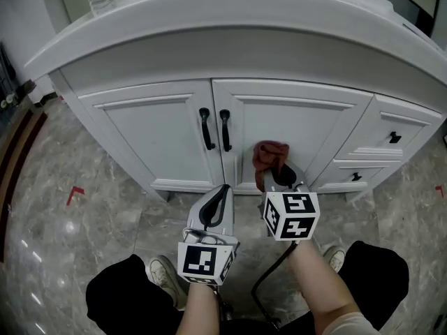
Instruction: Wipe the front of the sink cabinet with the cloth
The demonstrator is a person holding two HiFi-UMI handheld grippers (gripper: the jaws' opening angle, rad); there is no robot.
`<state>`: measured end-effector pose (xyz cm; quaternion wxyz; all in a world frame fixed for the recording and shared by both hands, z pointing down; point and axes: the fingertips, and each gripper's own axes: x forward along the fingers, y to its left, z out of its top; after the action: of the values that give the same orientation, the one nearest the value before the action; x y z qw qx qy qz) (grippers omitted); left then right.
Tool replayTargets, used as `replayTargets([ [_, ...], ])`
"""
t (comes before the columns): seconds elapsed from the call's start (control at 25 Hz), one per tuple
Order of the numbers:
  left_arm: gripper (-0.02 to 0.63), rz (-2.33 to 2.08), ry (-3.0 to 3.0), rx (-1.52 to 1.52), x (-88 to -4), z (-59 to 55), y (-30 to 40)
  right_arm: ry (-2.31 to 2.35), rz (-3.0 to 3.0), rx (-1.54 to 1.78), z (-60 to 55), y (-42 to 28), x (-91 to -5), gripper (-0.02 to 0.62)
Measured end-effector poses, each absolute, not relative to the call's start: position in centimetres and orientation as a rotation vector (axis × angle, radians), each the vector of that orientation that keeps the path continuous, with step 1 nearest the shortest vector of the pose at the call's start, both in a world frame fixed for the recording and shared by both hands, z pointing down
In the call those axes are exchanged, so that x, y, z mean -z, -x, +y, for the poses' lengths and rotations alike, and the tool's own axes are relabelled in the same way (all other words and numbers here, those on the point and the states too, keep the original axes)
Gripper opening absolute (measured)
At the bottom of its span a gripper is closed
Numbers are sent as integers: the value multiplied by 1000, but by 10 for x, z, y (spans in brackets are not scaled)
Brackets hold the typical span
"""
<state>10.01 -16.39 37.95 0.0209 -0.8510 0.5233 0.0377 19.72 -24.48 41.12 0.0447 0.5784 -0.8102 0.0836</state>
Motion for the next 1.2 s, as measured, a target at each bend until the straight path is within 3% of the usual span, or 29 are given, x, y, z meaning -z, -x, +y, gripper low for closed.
replayTargets([
  [0.44, 0, 1493, 2720, -151, -374, -174, -171, -1990, -2324, -177, -234, -301, -391, 81],
  [0.8, 0, 1484, 2739, -152, -373, -174, -176, -2161, -2194, -195, -221, -355, -384, 81],
  [0.96, 0, 1493, 2721, -120, -376, -171, -161, -2153, -2225, -199, -220, -336, -385, 81],
  [1.2, 0, 1576, 2676, -55, -388, -167, -111, -1916, -2422, -283, -227, -229, -407, 81],
])
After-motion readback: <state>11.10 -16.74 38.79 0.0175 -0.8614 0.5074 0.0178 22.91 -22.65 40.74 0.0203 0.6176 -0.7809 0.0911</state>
